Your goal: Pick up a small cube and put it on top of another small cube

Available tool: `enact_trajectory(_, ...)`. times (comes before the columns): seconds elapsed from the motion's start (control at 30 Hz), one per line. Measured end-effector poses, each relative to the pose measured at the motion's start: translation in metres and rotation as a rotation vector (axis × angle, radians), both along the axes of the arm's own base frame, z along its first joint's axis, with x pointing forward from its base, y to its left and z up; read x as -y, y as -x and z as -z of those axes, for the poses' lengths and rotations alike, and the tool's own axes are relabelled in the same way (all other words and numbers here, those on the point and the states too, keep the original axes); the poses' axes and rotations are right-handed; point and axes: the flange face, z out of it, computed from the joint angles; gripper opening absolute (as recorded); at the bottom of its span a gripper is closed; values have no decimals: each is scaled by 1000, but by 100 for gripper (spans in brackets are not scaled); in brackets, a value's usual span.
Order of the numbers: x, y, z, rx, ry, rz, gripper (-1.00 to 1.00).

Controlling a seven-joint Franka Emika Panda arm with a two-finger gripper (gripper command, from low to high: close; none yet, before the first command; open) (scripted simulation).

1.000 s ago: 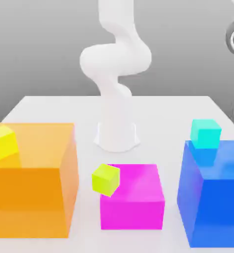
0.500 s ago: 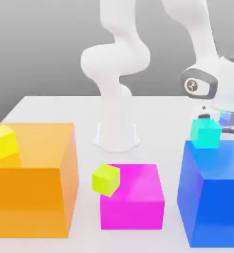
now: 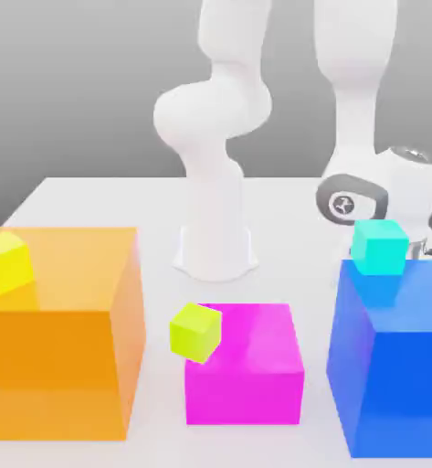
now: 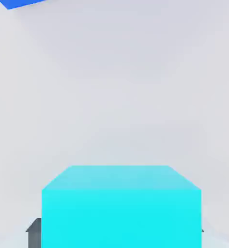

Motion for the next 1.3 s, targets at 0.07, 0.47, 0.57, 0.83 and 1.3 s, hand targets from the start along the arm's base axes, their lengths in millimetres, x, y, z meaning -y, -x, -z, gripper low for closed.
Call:
enact_trajectory(0.07, 0, 0, -17, 1, 1, 0, -100)
enact_trajectory(0.47, -12, -42, -117, -19, -18, -211, -100)
enact_trajectory(0.57, -11, -58, -147, -24, -27, -283, -100)
enact_trajectory(0.83, 11, -96, -237, -28, -46, -459, -100)
enact_trajectory(1.3, 81, -134, -257, -1, -3, -403, 100)
